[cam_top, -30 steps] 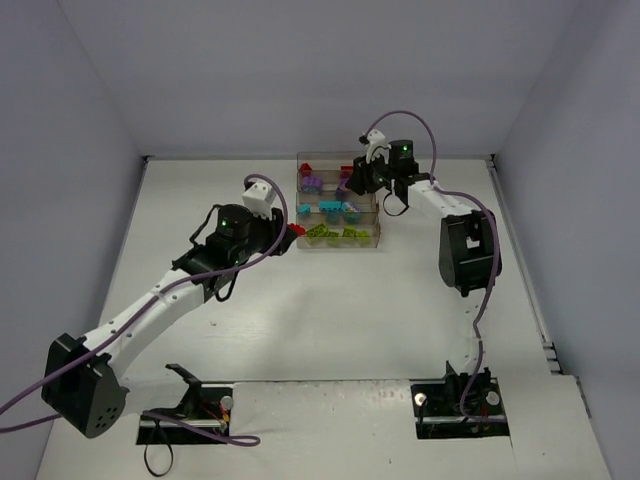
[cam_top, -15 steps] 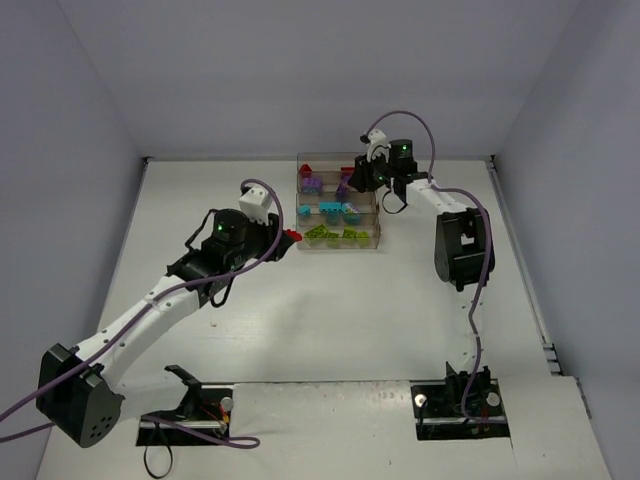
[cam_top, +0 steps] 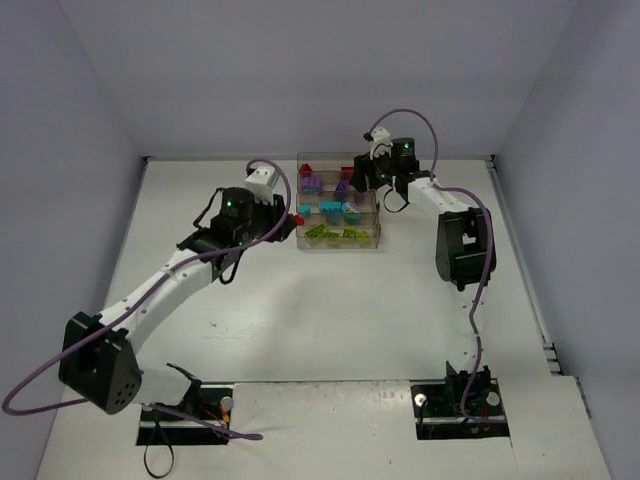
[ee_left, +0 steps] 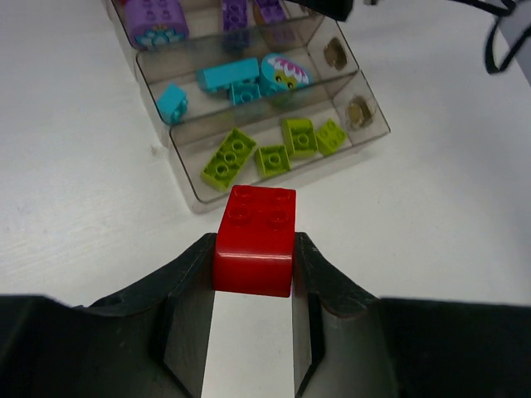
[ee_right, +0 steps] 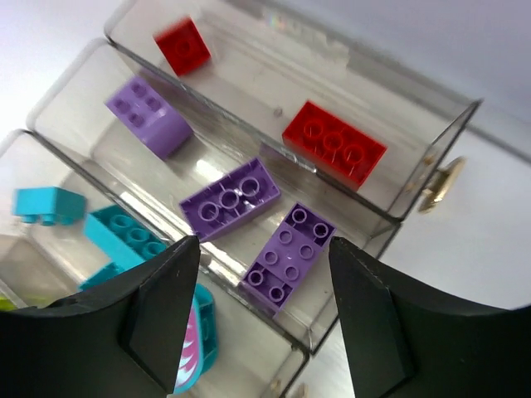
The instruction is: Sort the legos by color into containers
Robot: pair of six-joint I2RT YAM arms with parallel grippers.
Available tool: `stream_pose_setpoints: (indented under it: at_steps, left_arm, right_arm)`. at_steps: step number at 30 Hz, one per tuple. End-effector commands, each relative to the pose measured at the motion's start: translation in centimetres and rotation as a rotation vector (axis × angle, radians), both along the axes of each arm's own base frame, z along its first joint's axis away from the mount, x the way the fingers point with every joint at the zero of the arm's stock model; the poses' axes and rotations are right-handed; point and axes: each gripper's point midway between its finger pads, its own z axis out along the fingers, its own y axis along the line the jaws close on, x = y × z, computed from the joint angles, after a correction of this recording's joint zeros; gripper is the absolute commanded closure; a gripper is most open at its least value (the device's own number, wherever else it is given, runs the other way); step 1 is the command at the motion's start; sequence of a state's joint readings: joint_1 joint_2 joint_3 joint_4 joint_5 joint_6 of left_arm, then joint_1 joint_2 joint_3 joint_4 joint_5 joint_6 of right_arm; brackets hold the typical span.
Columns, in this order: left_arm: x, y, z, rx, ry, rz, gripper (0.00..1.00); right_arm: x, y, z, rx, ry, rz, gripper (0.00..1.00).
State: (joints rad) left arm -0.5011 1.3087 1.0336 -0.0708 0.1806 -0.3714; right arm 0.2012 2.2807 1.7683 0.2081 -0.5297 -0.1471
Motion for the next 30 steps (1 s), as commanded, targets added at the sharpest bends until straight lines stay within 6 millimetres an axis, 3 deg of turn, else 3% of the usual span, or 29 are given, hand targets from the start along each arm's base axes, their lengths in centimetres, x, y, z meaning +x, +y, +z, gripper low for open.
stream_pose_setpoints:
  at_steps: [1,2,3,4,5,6,7,8,9,10,12,13,15,16,18,21,23,24,25,27,29,30]
  left_arm:
    - [4.0,-1.1,5.8,-0.088,-0.141,-0.015,0.9]
    - [5.3,-0.9,7.9,-0.097,-0.186,-0.011,0.9]
    - [5.9,-1.3,8.4,-0.099,-0.194,-0.026,0.91]
    - [7.3,-1.7,7.4,-0.083,-0.177,-0.03,0.91]
    - [8.5,-1.8,9.7,-0.1,-0.219,-0.028,0.9]
    - [9.9,-2.3,8.4,-0.089,-0.195,-0.031,0.9]
    - [10.8,-2.8,8.6,-0.091,-0.202,-0.041,0.9]
    - [11.8,-3.2,10.8,-0.109,-0.249,-0.045,0.9]
    - [12.7,-3.7,11.0,-0.109,-0.257,-0.051,0.9]
    - [14.3,-4.3,9.1,-0.085,-0.235,-0.057,0.9]
    - [16.8,-5.2,8.9,-0.082,-0.251,-0.054,0.9]
    - [17.8,-5.3,8.9,-0.079,-0.264,-0.051,0.9]
    - [20.7,-5.5,8.2,-0.078,-0.277,-0.031,0.9]
    - [21.7,-5.6,7.9,-0.083,-0.284,-0.023,0.9]
    - [24.4,-5.6,7.4,-0.096,-0.303,-0.002,0.9]
    - [27.3,-6.0,6.6,-0.101,-0.333,0.015,0.9]
    - [28.2,-6.5,6.0,-0.094,-0.335,0.012,0.9]
    - [29.0,-6.7,4.3,-0.091,-0.314,0.011,0.9]
    - [29.3,-6.8,5.0,-0.103,-0.331,0.013,0.9]
    - [30.1,-6.9,3.2,-0.104,-0.31,0.017,0.86]
    - [30.5,-7.1,2.9,-0.118,-0.311,0.022,0.86]
    - [30.9,-7.2,1.4,-0.112,-0.293,0.023,0.85]
  right_arm:
    - [0.0,-0.6,15.6,0.057,-0.304,-0.013,0.39]
    - [-0.4,-0.8,16.5,0.057,-0.318,-0.021,0.39]
    - [-1.3,-1.1,18.2,0.06,-0.342,-0.028,0.39]
    - [-1.7,-1.2,18.8,0.065,-0.346,-0.038,0.39]
    - [-2.0,-1.7,19.3,0.062,-0.351,-0.069,0.38]
    - [-2.6,-2.2,20.1,0.065,-0.358,-0.086,0.35]
    - [-2.9,-2.4,20.2,0.071,-0.351,-0.1,0.35]
    - [-3.2,-2.8,20.7,0.068,-0.352,-0.127,0.35]
    - [-3.4,-3.2,20.6,0.07,-0.343,-0.146,0.35]
    - [-3.9,-3.5,19.7,0.083,-0.306,-0.171,0.35]
    - [-4.7,-4.3,20.2,0.101,-0.299,-0.218,0.35]
    - [-5.1,-4.5,19.3,0.105,-0.274,-0.234,0.35]
    - [-5.9,-4.7,19.8,0.156,-0.246,-0.274,0.35]
    - [-6.4,-4.7,19.0,0.165,-0.219,-0.282,0.34]
    - [-7.5,-4.9,19.7,0.209,-0.203,-0.309,0.34]
    - [-9.7,-4.9,19.1,0.249,-0.158,-0.317,0.34]
    - [-11.7,-4.3,18.4,0.258,-0.12,-0.275,0.34]
    - [-12.4,-4.1,18.2,0.265,-0.107,-0.267,0.33]
    - [-13.1,-4.0,17.8,0.264,-0.089,-0.261,0.33]
    - [-15.1,-3.9,17.5,0.271,-0.074,-0.245,0.32]
    - [-16.7,-3.9,18.0,0.276,-0.083,-0.238,0.31]
    - [-17.4,-4.0,17.1,0.268,-0.066,-0.24,0.31]
